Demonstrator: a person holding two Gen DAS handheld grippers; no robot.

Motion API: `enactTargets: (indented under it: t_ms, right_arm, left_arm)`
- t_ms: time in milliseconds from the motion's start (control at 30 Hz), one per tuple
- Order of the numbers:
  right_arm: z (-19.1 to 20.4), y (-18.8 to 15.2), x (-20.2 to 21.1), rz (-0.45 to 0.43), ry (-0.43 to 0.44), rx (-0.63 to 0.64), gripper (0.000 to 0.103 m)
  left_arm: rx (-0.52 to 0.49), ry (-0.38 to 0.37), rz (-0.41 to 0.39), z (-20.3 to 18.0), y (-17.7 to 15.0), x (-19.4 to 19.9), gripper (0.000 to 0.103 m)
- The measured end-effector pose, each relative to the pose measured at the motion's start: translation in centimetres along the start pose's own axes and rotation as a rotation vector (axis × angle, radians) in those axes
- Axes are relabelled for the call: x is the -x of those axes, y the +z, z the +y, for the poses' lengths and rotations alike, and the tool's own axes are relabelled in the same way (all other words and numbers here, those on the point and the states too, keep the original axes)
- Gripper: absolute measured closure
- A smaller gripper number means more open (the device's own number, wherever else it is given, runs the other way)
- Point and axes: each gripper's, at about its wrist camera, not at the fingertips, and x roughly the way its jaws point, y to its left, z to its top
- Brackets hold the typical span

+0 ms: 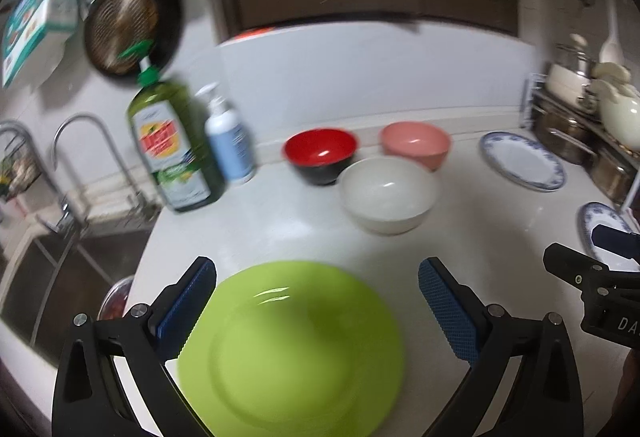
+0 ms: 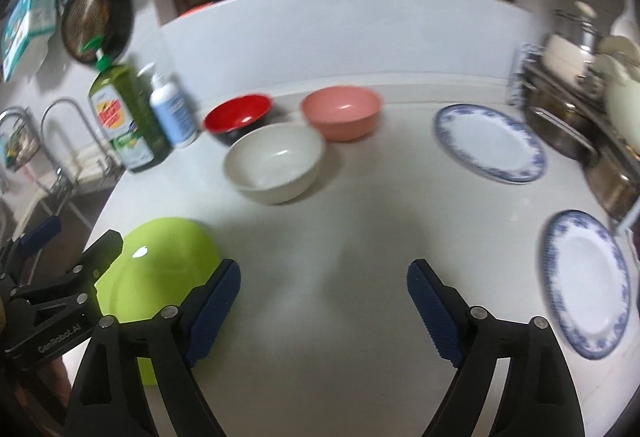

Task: Organize plates and bowls
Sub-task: 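Move both grippers to the rim of the large blue-floral plate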

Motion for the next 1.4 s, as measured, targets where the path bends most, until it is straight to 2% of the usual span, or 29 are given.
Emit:
enactTargets:
  t_ms: [200,533,1067,1400]
  right_arm:
    - [-3.8,-0.5,2.9,-0.059,-0.069,-0.063,0.016]
    - [-9.5,-2.0,7.5,-0.140,-0.196,-0.161,0.016]
    - [-18.2,-3.7,12.3,-0.218,-0.395,-0.313,0.016]
    - [-23.1,-4.7,12.7,-0.218,-0.493,-0.409,0.016]
  left_arm:
    - [-0.065,-0.073,-0.061,-4.1,1.6,1.3,0.000]
    - [-0.126,-0.198,-0.118,-10.2,3.3,3.0,0.000]
    - [-0.231,-0.379,-0.157,-20.1,6.3,3.5,0.000]
    - [-0.291,-0.459,-0.141,-26.0,7.0,1.3,0.000]
